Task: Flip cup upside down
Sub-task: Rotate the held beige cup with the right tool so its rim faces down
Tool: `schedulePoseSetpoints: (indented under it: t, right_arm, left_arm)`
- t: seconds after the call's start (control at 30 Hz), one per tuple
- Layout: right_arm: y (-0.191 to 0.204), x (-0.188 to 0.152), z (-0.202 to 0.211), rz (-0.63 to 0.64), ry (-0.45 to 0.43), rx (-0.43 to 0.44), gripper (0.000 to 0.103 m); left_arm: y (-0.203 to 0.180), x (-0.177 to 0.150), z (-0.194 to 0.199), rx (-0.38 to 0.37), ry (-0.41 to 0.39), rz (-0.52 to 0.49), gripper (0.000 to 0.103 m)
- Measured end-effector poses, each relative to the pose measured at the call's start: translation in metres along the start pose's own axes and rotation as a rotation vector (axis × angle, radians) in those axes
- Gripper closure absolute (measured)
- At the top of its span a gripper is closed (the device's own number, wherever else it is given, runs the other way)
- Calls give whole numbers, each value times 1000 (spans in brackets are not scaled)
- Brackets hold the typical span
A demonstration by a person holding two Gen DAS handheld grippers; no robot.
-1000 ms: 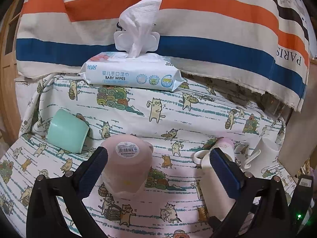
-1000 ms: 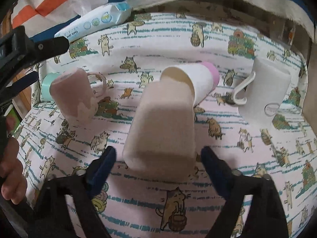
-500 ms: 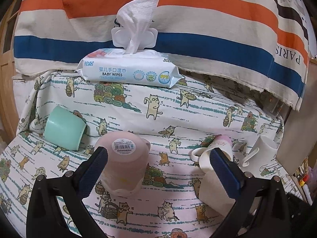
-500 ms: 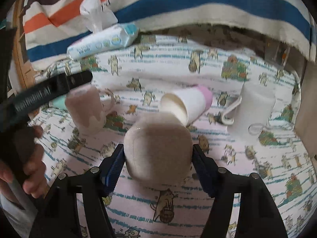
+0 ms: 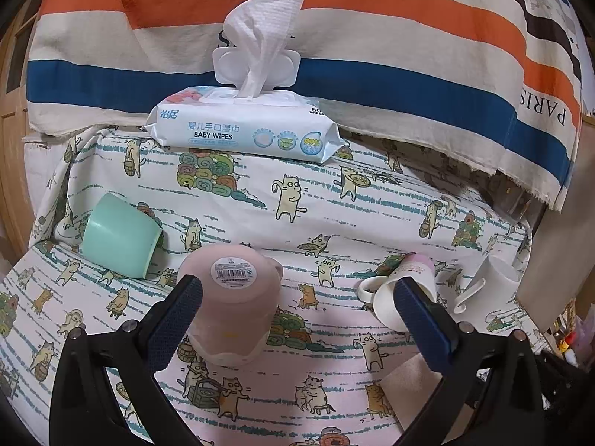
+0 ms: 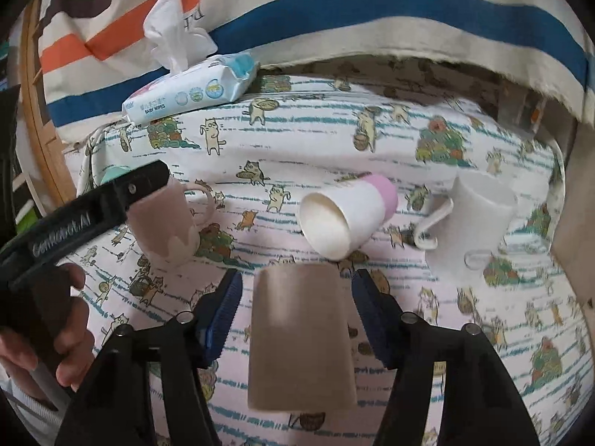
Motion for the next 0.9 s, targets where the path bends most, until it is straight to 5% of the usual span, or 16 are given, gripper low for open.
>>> schedulePoseSetpoints:
  t: [0.1,0.43,0.53,0.6,0.9]
  right_arm:
    - [-4,-13,4,8,7,-2,21]
    - [-4,-61,-26,23,198,18,19]
    - [0,-70,-30,39,214,22,21]
    - [3,-73,-32,70,217,7,35]
    - [4,-56,-14,117,160,-8,35]
  left_arm:
    - [1,0,0,-4,-2,4,1]
    - [-3,-2,-3,7,4,-23,1]
    - [-4,-3,-3,1,8,-26,1]
    - [-5,-3,-3,3,6,-31,1]
    - [-5,-2,-2,2,4,-29,1]
Point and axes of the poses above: each gripper's, at about its wrist camera, not at the fingertips, and z roughly against the way its jaws point, y to its left, x to its top, the point moved 6 cm from there along -z, roughly the way its jaws point, and after that the axes turned 9 degrees about -x, right-handed, at the moved point
